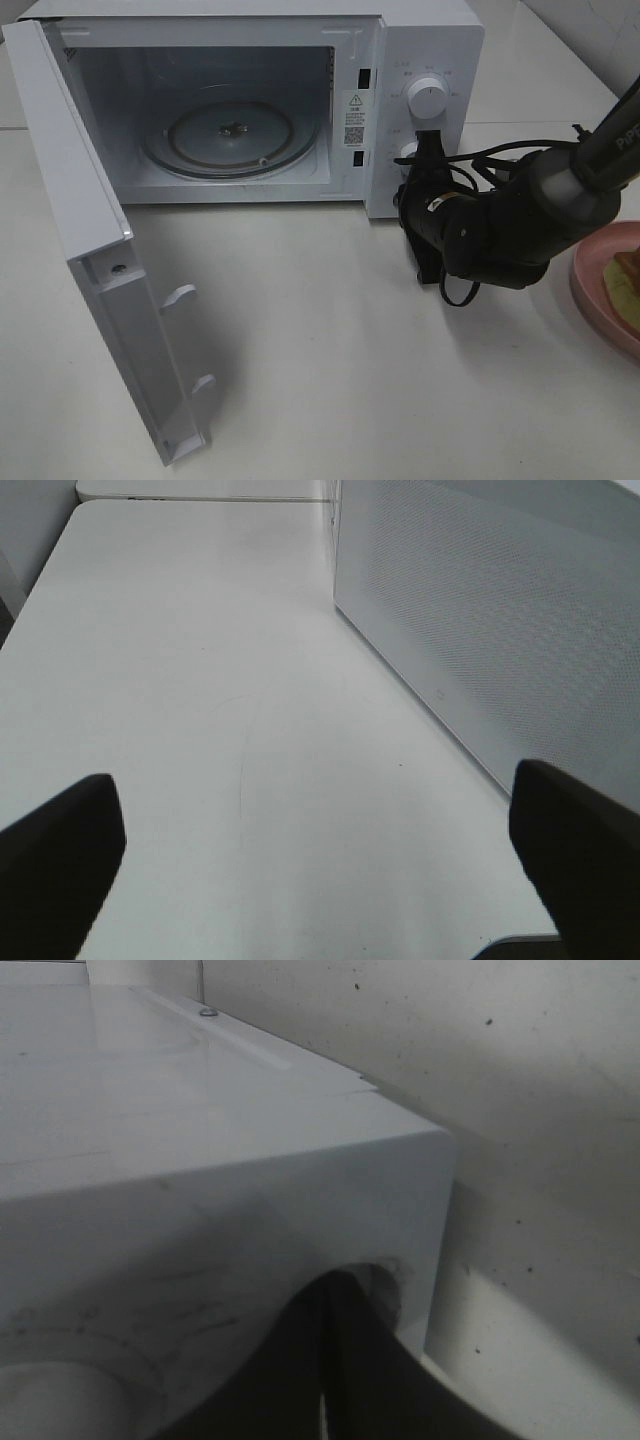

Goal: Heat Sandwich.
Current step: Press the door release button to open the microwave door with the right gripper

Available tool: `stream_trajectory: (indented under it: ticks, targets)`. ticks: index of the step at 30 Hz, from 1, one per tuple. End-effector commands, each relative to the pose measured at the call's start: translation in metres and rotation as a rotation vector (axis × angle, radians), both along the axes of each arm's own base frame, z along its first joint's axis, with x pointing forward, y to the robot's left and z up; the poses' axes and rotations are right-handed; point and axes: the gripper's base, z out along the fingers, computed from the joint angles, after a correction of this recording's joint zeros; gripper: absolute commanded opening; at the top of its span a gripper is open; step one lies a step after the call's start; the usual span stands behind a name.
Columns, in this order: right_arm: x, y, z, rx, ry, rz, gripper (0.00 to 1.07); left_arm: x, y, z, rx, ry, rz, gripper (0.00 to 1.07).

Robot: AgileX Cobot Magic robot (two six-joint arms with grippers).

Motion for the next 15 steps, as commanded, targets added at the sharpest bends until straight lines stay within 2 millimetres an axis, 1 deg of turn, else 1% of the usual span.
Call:
stream_trajectory:
  ticks: [1, 7, 9, 10, 13, 15]
  targets:
    - [0.014, -0.004, 0.028, 0.015, -0.156, -0.022, 0.00, -0.003, -0.001, 0.001, -0.007, -0.028, -0.010, 1.00]
    - [0.006, -0.003, 0.026, 0.018, -0.062, 0.008, 0.01, -0.003, -0.001, 0.001, -0.007, -0.028, -0.010, 1.00]
    - [0.000, -0.005, 0.026, 0.005, -0.035, 0.025, 0.01, -0.003, -0.001, 0.001, -0.007, -0.028, -0.010, 1.00]
    - [-0.006, -0.006, 0.025, -0.005, -0.013, 0.044, 0.01, -0.003, -0.001, 0.001, -0.007, -0.028, -0.010, 1.00]
    - [-0.012, -0.007, 0.024, -0.016, 0.006, 0.066, 0.01, -0.003, -0.001, 0.001, -0.007, -0.028, -0.010, 1.00]
    - [-0.021, -0.010, 0.025, -0.025, 0.038, 0.085, 0.01, -0.003, -0.001, 0.001, -0.007, -0.028, -0.010, 1.00]
